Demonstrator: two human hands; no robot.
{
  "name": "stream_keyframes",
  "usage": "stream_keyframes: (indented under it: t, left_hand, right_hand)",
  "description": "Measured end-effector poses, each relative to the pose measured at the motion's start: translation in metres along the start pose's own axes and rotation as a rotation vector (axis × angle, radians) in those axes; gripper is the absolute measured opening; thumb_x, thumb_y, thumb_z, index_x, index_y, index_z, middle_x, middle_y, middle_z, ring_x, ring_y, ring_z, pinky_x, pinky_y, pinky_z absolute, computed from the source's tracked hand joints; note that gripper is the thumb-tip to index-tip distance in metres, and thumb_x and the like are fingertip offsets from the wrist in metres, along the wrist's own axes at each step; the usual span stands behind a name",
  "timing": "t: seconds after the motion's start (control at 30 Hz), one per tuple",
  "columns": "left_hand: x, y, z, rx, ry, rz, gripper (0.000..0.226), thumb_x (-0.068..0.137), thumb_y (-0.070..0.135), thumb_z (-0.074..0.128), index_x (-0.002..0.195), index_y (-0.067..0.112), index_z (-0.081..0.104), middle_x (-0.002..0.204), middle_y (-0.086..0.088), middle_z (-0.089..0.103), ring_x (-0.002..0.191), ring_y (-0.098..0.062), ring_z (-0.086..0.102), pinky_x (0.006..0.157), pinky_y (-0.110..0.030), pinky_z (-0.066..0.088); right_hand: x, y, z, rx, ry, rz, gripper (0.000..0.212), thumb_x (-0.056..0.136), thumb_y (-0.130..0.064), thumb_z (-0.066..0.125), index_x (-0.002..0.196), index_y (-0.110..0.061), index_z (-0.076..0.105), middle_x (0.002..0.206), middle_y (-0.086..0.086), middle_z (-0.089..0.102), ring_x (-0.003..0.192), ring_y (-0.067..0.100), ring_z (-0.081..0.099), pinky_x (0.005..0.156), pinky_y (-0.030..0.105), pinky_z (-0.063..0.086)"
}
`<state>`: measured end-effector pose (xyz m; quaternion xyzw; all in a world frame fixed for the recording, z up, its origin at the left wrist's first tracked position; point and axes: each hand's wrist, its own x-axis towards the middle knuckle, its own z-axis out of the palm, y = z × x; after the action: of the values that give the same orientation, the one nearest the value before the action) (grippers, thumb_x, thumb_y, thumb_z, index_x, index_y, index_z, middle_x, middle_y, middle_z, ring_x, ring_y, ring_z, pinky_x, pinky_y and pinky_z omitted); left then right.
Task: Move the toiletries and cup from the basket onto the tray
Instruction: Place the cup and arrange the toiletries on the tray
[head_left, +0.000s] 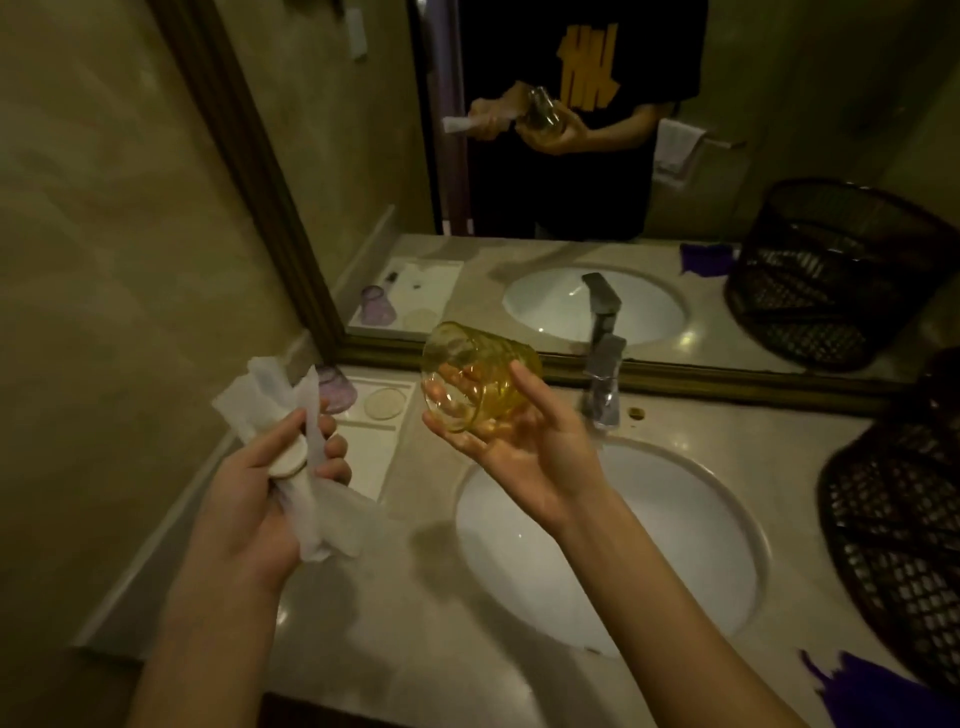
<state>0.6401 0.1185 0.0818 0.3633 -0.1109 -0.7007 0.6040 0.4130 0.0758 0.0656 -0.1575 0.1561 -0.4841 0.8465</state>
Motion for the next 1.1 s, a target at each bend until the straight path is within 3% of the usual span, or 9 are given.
stream_keyframes:
  t: [0.13,0.23,0.33,0.43,0.5,0.6,0.67,0.8,1.1]
  left_hand:
    - [0.01,0.022,-0.023,-0.052,0.03,0.041,0.056,0.053,0.011,0.087,0.105,0.01,0.065,0.079,-0.001,0.06,0.06,-0.013,0.058,0.048,-0.02,0.047]
    - [0.015,0.033,-0.038,-0.088,0.034,0.074,0.075,0.04,0.01,0.094,0.107,0.009,0.061,0.077,-0.003,0.061,0.058,-0.013,0.057,0.046,-0.021,0.048]
    - [0.019,0.041,-0.052,-0.125,0.073,0.054,0.066,0.044,0.008,0.091,0.103,0.01,0.062,0.074,-0.004,0.059,0.053,-0.014,0.054,0.042,-0.022,0.047]
    - [0.028,0.05,-0.066,-0.149,0.085,0.034,0.068,0.041,0.006,0.094,0.102,0.009,0.063,0.074,-0.004,0.058,0.053,-0.014,0.053,0.041,-0.022,0.045]
    - [0.039,0.057,-0.076,-0.159,0.086,0.015,0.07,0.039,0.006,0.095,0.102,0.008,0.063,0.075,-0.004,0.057,0.052,-0.014,0.052,0.04,-0.022,0.044]
    - [0.064,0.069,-0.088,-0.128,0.129,-0.023,0.044,0.057,0.007,0.087,0.096,0.004,0.067,0.073,-0.006,0.054,0.049,-0.015,0.048,0.037,-0.023,0.042]
    - [0.083,0.078,-0.096,-0.106,0.165,-0.064,0.019,0.081,0.012,0.066,0.098,0.005,0.065,0.074,-0.005,0.052,0.051,-0.014,0.045,0.037,-0.022,0.04]
    - [0.117,0.096,-0.118,-0.069,0.155,-0.183,0.02,0.094,0.018,0.052,0.096,0.007,0.068,0.077,-0.003,0.053,0.056,-0.013,0.044,0.04,-0.021,0.041]
    - [0.162,0.12,-0.144,0.012,0.164,-0.302,0.034,0.087,0.018,0.057,0.117,0.003,0.058,0.072,-0.007,0.054,0.051,-0.016,0.049,0.038,-0.022,0.039]
  right_hand:
    - [0.046,0.019,-0.008,-0.014,0.097,0.048,0.05,0.087,-0.016,0.067,0.132,0.003,0.06,0.137,0.029,0.059,0.132,0.045,0.053,0.113,0.061,0.037]
    - [0.087,0.025,-0.027,0.028,0.191,0.117,0.055,0.083,-0.017,0.071,0.134,0.0,0.06,0.136,0.025,0.061,0.129,0.043,0.056,0.111,0.059,0.04]
    - [0.132,0.037,-0.048,-0.018,0.3,0.134,0.039,0.085,-0.017,0.072,0.122,-0.004,0.067,0.118,0.019,0.066,0.124,0.039,0.059,0.111,0.057,0.041]
    - [0.179,0.056,-0.068,-0.137,0.424,0.121,0.013,0.089,-0.017,0.072,0.099,-0.009,0.071,0.091,0.011,0.065,0.096,0.03,0.064,0.11,0.054,0.043]
    - [0.208,0.075,-0.079,-0.252,0.514,0.123,0.013,0.088,-0.019,0.074,0.097,-0.01,0.07,0.085,0.009,0.067,0.08,0.025,0.066,0.099,0.049,0.051]
    - [0.253,0.104,-0.097,-0.558,0.649,0.079,0.053,0.076,-0.03,0.085,0.118,-0.007,0.061,0.104,0.011,0.071,0.089,0.026,0.069,0.085,0.042,0.06]
    - [0.279,0.119,-0.104,-0.944,0.685,0.012,0.07,0.074,-0.031,0.088,0.127,-0.005,0.05,0.114,0.006,0.063,0.1,0.023,0.061,0.086,0.032,0.052]
    - [0.32,0.145,-0.117,-1.326,0.693,-0.118,0.061,0.076,-0.021,0.086,0.119,-0.006,0.045,0.104,0.01,0.062,0.095,0.03,0.063,0.075,0.033,0.048]
    - [0.375,0.179,-0.133,-1.677,0.704,-0.062,0.063,0.075,-0.018,0.086,0.122,-0.008,0.045,0.119,0.018,0.064,0.108,0.037,0.062,0.086,0.046,0.053]
